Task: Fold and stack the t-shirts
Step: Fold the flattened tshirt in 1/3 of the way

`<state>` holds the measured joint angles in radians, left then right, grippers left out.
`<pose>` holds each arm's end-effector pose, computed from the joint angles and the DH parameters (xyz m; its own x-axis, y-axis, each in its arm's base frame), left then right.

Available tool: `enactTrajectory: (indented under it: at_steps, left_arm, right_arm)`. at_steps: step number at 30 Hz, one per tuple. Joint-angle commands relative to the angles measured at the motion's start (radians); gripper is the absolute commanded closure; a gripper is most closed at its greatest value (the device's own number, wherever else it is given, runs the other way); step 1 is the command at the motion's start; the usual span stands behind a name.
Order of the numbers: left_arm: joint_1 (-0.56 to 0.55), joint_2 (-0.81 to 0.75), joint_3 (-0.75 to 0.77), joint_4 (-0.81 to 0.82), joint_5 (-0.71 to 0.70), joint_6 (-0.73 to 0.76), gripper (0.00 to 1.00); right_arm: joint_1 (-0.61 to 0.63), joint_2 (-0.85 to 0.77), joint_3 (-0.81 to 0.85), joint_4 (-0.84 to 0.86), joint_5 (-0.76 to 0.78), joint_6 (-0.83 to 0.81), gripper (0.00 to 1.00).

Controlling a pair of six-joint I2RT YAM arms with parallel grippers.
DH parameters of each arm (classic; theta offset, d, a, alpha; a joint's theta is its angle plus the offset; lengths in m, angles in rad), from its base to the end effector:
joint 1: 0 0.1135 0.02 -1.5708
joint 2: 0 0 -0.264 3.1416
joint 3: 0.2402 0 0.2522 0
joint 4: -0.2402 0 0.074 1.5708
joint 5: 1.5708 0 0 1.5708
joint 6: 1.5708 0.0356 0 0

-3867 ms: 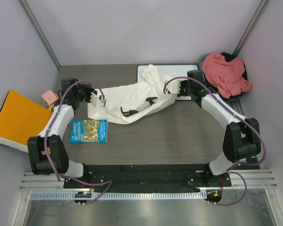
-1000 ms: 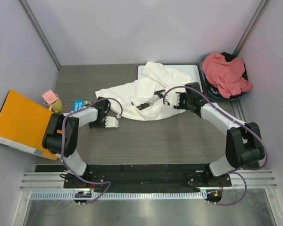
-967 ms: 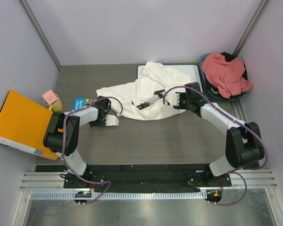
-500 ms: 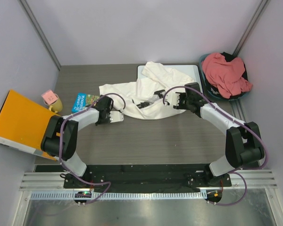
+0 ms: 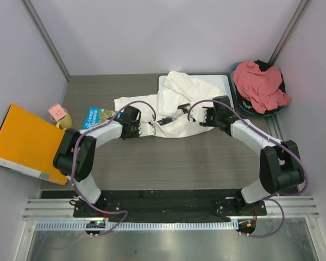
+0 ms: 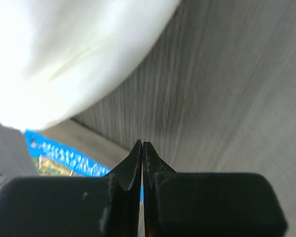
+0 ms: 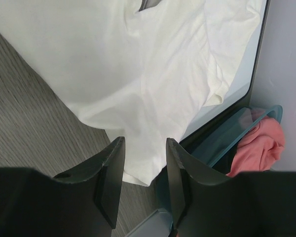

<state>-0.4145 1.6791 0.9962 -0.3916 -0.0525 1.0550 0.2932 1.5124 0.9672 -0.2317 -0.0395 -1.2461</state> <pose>0.3015 -0.1306 0.1716 -0.0670 0.9786 -0.1947 0.8873 0.1477 0.4370 0.3091 0.0948 0.2245 0.0851 -0.9635 -0.2537 -0.7368 0.1105 -0.6670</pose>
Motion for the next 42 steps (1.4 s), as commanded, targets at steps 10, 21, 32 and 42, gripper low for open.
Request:
enactTrajectory:
  at_steps: [10,21,32,42]
  left_arm:
    - [0.062,0.157,0.098,0.108,-0.289,0.0,1.0]
    - [0.106,0.002,-0.022,-0.061,-0.402,-0.084,1.0]
    - [0.14,-0.114,0.008,-0.072,-0.23,-0.156,1.0]
    - [0.097,0.031,0.183,0.166,-0.136,-0.165,1.0]
  right_arm:
    - [0.006,-0.027,0.002,0.035,0.015,0.014,0.57]
    - [0.006,0.005,0.034,0.037,0.015,0.017,0.57]
    - [0.007,0.032,0.065,0.035,0.01,0.019,0.57]
    - [0.007,0.032,0.054,0.038,0.012,0.016,0.57]
